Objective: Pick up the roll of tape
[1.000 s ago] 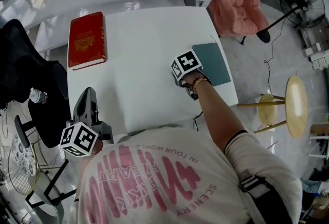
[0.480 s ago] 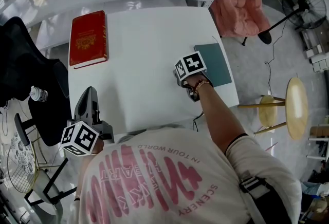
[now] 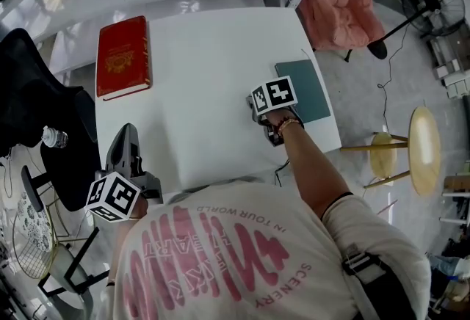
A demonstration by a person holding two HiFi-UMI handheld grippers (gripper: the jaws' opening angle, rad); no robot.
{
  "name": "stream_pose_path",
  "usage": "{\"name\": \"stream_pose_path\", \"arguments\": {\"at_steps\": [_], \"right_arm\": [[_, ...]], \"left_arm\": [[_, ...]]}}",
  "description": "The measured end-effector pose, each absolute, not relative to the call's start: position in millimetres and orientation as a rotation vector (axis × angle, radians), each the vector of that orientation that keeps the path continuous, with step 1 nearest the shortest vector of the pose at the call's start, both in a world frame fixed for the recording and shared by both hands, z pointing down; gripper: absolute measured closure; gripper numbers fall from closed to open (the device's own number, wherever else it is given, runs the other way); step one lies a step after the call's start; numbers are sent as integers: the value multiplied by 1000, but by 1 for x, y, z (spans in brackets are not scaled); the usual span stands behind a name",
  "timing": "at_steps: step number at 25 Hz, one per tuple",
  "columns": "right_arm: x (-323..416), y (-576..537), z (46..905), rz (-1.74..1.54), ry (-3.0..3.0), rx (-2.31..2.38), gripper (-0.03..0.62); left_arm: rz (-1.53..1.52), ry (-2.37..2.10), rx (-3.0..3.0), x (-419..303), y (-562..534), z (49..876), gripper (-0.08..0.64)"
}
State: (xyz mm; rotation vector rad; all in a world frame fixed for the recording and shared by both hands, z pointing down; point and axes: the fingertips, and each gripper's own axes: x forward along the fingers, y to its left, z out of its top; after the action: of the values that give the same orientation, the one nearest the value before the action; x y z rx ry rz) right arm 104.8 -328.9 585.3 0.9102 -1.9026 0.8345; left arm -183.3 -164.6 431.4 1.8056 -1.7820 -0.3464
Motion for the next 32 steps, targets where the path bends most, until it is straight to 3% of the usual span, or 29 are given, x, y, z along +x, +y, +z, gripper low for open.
{"name": "stream_pose_path", "arguments": {"at_steps": [32], "right_arm": [[109,-333,571,836,-2052,1053,516]], "left_arm": [[-370,-1739,1797,-178,-179,435,535]]}}
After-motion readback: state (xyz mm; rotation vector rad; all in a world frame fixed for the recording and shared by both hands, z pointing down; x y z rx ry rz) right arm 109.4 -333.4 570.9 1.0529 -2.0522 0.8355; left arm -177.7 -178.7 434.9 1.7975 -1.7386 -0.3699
